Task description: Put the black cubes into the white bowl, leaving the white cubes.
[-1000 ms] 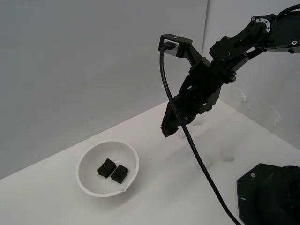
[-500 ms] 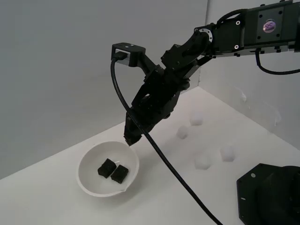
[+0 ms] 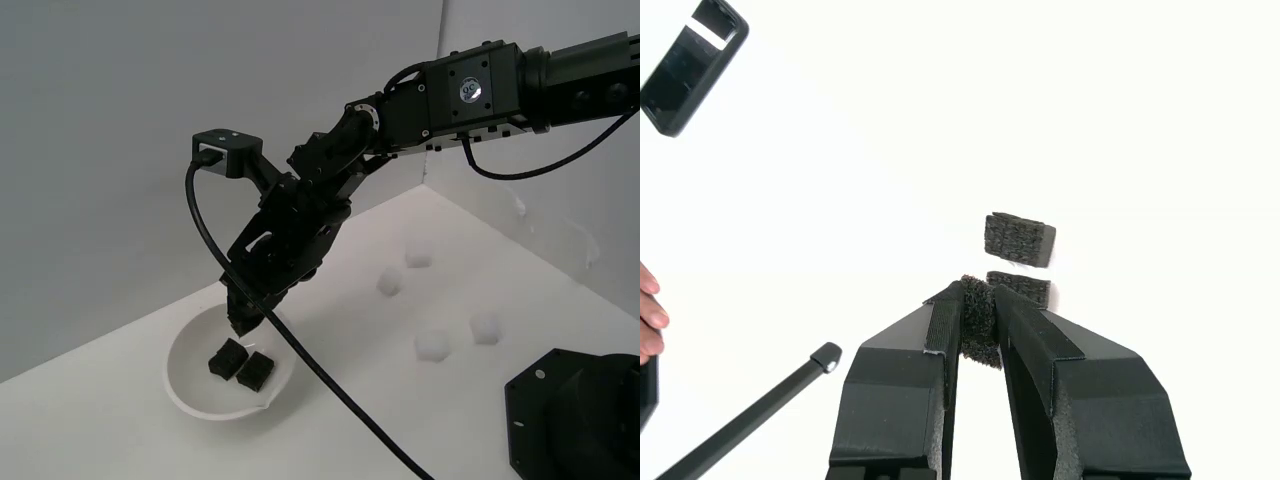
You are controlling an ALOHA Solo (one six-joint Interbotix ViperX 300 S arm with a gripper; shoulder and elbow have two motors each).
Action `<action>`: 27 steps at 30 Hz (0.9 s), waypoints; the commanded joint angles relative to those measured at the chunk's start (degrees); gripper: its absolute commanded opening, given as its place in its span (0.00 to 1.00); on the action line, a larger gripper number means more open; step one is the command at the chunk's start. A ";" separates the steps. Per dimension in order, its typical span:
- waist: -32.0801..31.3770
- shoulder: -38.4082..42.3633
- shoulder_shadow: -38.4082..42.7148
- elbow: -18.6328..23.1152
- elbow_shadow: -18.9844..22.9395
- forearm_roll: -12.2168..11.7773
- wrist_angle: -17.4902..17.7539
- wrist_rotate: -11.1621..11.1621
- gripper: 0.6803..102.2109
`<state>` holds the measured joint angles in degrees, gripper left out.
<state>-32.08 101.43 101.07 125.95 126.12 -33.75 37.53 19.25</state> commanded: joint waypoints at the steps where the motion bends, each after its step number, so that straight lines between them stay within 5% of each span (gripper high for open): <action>1: -0.62 1.05 1.41 -1.49 -1.93 -2.72 0.26 0.44 0.08; 6: -0.70 1.41 1.67 -1.58 -2.02 -4.92 0.35 0.88 0.57; 8: -0.97 1.49 1.85 -1.58 -2.02 -5.10 0.35 0.88 0.66; 23: -0.62 7.82 8.17 -1.49 -1.93 -5.89 0.53 0.88 0.69; 25: 0.53 9.93 10.37 -1.41 -1.85 -5.63 0.88 0.88 0.61; 27: 1.93 12.22 12.48 -1.41 -1.76 -5.19 1.76 0.88 0.43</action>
<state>-31.11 110.48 110.04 125.95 126.12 -38.06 38.58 20.04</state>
